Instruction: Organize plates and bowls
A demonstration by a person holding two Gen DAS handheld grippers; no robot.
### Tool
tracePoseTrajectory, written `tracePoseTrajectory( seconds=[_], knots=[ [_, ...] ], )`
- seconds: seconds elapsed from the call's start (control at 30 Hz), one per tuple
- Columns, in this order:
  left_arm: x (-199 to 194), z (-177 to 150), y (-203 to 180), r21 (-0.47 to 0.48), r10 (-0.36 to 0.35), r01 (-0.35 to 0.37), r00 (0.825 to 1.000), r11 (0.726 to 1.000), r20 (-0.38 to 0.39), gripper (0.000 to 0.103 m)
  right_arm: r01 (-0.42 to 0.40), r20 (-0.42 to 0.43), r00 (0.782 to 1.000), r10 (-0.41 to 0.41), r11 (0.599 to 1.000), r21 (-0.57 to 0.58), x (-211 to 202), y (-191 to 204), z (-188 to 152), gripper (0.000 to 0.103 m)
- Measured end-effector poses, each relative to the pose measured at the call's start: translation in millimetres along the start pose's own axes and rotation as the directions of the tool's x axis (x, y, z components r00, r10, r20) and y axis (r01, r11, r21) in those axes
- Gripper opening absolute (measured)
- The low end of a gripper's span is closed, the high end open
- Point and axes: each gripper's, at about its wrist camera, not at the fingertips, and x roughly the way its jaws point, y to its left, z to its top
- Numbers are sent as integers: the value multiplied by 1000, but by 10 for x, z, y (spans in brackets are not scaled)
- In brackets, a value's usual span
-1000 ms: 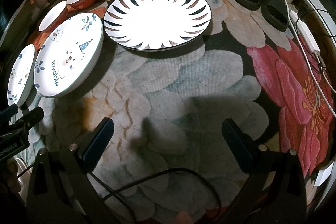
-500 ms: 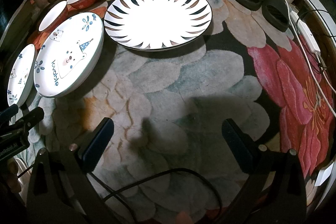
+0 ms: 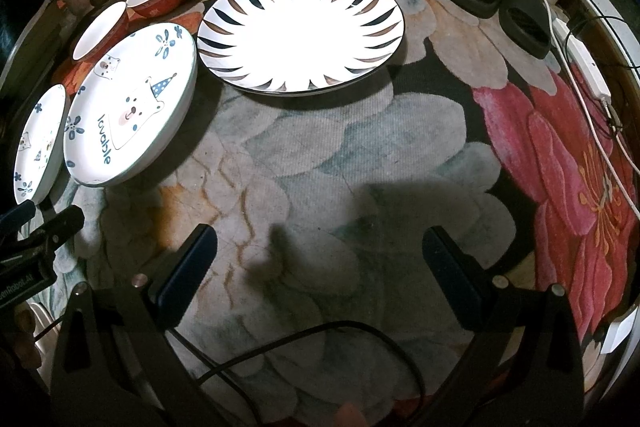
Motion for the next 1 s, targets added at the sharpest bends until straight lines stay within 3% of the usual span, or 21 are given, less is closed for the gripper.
tracePoseTrajectory(
  seconds=[1.0],
  knots=[
    [21,-19,24,-2,-4,4,1000,1000,6,102,-8,-11,1000,8,1000,-1,48,32,17,103]
  ],
)
